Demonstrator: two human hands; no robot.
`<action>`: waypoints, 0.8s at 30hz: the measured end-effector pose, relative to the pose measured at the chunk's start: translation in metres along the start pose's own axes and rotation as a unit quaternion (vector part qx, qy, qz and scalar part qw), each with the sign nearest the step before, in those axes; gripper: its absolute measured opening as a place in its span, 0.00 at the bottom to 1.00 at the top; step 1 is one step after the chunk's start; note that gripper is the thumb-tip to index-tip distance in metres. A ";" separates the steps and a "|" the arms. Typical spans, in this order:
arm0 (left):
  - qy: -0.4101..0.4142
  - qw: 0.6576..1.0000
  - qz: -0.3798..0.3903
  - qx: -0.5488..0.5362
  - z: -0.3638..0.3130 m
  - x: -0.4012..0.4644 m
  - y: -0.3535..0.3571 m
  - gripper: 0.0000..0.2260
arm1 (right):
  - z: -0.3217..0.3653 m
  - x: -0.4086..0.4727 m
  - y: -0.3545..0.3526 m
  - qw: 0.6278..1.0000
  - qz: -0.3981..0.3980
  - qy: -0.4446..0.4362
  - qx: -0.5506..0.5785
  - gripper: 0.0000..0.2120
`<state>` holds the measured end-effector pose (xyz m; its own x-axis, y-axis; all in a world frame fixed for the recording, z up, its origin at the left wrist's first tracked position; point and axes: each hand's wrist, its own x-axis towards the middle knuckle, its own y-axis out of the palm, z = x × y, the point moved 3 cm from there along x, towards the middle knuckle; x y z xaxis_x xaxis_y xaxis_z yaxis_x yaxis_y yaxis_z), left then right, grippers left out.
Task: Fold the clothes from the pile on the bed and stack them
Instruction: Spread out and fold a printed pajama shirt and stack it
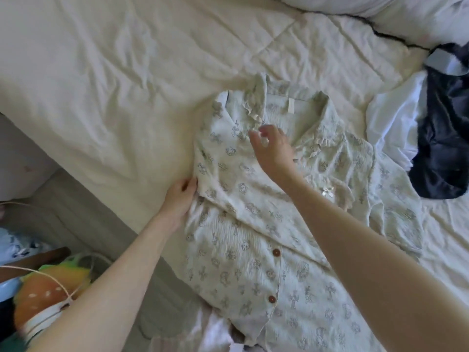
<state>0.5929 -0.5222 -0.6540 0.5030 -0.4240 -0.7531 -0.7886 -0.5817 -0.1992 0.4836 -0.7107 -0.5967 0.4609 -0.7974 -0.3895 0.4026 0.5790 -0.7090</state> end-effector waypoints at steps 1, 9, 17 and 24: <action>0.010 1.000 0.011 0.016 0.003 0.000 0.000 0.12 | 0.019 0.017 0.007 1.000 0.006 -0.012 0.005 0.22; 0.124 0.986 -0.105 0.047 0.016 -0.011 -0.014 0.15 | 0.083 0.103 0.056 0.997 0.073 0.038 -0.014 0.18; 0.157 0.973 -0.156 0.063 0.019 -0.004 -0.021 0.12 | 0.097 0.131 0.082 0.996 0.045 0.071 0.033 0.10; 0.129 0.985 -0.104 0.057 0.028 0.001 -0.023 0.10 | 0.085 0.102 0.068 0.999 -0.018 -0.043 0.029 0.15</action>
<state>0.6015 -0.4899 -0.6679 0.7186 -0.4753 -0.5076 -0.6869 -0.5986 -0.4121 0.6251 -0.7382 -0.6348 0.5098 -0.8021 -0.3109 0.4636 0.5607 -0.6861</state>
